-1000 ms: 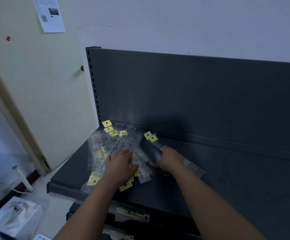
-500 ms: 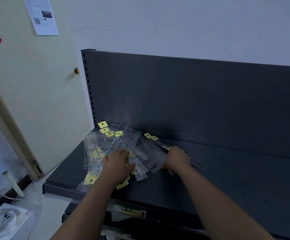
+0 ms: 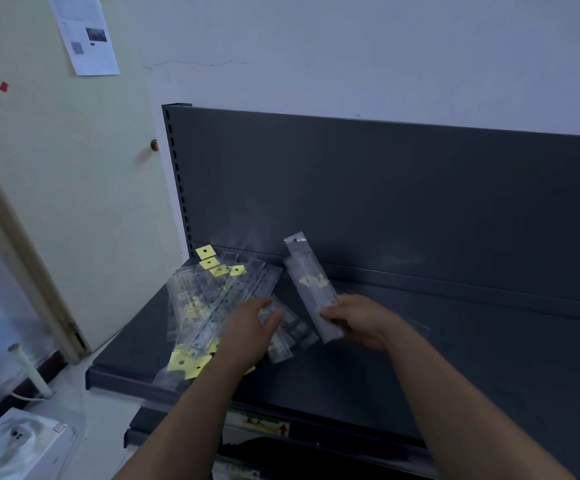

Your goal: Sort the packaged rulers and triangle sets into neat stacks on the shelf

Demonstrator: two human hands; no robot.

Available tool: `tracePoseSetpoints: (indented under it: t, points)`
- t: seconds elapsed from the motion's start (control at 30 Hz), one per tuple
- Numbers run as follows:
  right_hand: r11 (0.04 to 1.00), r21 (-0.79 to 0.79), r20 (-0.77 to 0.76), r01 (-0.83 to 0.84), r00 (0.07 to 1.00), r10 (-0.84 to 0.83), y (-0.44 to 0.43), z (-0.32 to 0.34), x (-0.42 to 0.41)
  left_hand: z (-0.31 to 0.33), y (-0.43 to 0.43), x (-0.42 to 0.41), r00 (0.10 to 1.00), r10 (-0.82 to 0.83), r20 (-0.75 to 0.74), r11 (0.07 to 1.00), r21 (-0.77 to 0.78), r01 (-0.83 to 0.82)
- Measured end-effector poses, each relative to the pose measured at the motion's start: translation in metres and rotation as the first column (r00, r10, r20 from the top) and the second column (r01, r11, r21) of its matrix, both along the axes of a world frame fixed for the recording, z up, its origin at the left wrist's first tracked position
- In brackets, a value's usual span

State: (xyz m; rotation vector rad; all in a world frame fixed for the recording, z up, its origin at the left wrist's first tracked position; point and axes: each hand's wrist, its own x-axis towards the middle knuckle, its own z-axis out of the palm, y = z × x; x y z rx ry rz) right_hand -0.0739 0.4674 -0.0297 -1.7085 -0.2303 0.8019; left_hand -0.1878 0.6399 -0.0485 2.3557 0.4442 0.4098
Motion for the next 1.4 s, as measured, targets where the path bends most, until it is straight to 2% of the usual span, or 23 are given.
tracePoseSetpoints:
  t: [0.07,0.13,0.17,0.23,0.3,0.4,0.57,0.63,0.67,0.73,0.8,0.87,1.03,1.13,1.23,1.4]
  points:
    - [0.995,0.066,-0.041,-0.07,0.997,0.072,0.003,0.001,-0.005,0.007,-0.016,0.004,0.998,-0.001,0.068,0.969,-0.246,0.018]
    - [0.985,0.099,-0.069,-0.138,0.987,0.145,0.006,-0.001,-0.01,0.014,-0.026,0.007,0.992,0.047,0.118,0.86,-0.509,0.02]
    - [0.981,0.113,-0.08,-0.156,0.983,0.166,0.008,-0.001,-0.012,0.014,-0.027,0.008,0.988,0.087,0.129,0.792,-0.61,0.01]
    - [0.98,0.119,-0.053,-0.16,0.985,0.167,0.012,-0.001,-0.016,0.013,-0.027,0.007,0.973,0.172,0.151,0.699,-0.715,-0.012]
    - [0.985,0.113,0.017,-0.127,0.992,0.126,0.017,-0.002,-0.018,0.011,-0.025,0.004,0.959,0.228,0.171,0.676,-0.737,-0.029]
    - [0.984,0.141,0.042,-0.108,0.994,0.103,0.024,-0.005,-0.022,0.011,-0.018,-0.003,0.951,0.217,0.221,0.653,-0.757,0.027]
    - [0.963,0.042,0.087,-0.265,0.961,0.261,0.042,-0.006,-0.032,0.01,-0.007,-0.01,0.919,0.279,0.279,0.606,-0.793,0.057]
    - [0.978,-0.037,0.184,-0.204,0.961,0.207,0.05,-0.01,-0.03,0.011,-0.001,-0.012,0.889,0.352,0.292,0.513,-0.855,0.078]
    - [0.985,-0.109,0.278,-0.137,0.947,0.162,0.052,-0.013,-0.027,0.012,0.004,-0.015,0.88,0.379,0.286,0.494,-0.867,0.069]
    - [0.963,-0.267,0.477,0.022,0.872,0.112,0.052,-0.019,-0.018,0.01,0.015,-0.02,0.876,0.402,0.268,0.537,-0.843,0.011]
    - [0.923,-0.372,0.56,0.1,0.817,0.137,0.051,-0.023,-0.011,0.009,0.023,-0.026,0.875,0.405,0.263,0.573,-0.819,-0.019]
    - [0.887,-0.453,0.558,0.082,0.803,0.211,0.052,-0.024,-0.009,0.007,0.03,-0.03,0.88,0.406,0.248,0.582,-0.812,-0.039]
    - [0.848,-0.529,0.513,0.021,0.804,0.3,0.072,-0.027,-0.011,0.001,0.037,-0.031,0.899,0.408,0.158,0.571,-0.813,-0.115]
    - [0.839,-0.544,0.442,-0.009,0.847,0.295,0.078,-0.027,-0.006,0.0,0.036,-0.029,0.904,0.406,0.135,0.548,-0.827,-0.122]
    - [0.802,-0.596,0.429,0.032,0.857,0.285,0.067,-0.023,0.001,-0.002,0.039,-0.025,0.902,0.416,0.118,0.523,-0.842,-0.131]
    - [0.857,-0.501,0.483,0.122,0.861,0.159,0.04,-0.019,0.012,0.001,0.037,-0.018,0.905,0.412,0.101,0.515,-0.846,-0.14]
